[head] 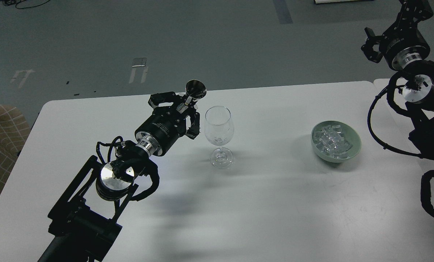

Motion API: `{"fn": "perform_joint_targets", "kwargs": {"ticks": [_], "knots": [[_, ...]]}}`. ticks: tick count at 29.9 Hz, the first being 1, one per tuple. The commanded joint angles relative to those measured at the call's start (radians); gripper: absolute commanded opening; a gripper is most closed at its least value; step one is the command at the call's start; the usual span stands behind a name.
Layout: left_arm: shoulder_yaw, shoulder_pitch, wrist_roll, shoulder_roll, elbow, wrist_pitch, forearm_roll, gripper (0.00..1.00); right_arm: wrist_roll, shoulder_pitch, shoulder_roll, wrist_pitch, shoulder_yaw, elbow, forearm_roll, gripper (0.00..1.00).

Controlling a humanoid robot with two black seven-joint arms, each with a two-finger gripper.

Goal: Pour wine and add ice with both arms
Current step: 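Hold the jigger above the wine glass with the left gripper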

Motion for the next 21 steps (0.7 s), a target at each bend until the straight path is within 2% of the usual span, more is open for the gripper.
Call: {"fn": "perform_joint_targets", "kwargs": {"ticks": [1, 21], "knots": [[0.000, 0.003, 0.007, 0.001, 0.000, -0.001, 0.013, 0.00, 0.000, 0.000, -0.001, -0.001, 0.000, 0.000, 0.000, 1.00], [0.011, 0.002, 0.009, 0.005, -0.012, -0.001, 0.078, 0.00, 0.000, 0.006, -0.001, 0.001, 0.000, 0.001, 0.000, 1.00]]}}
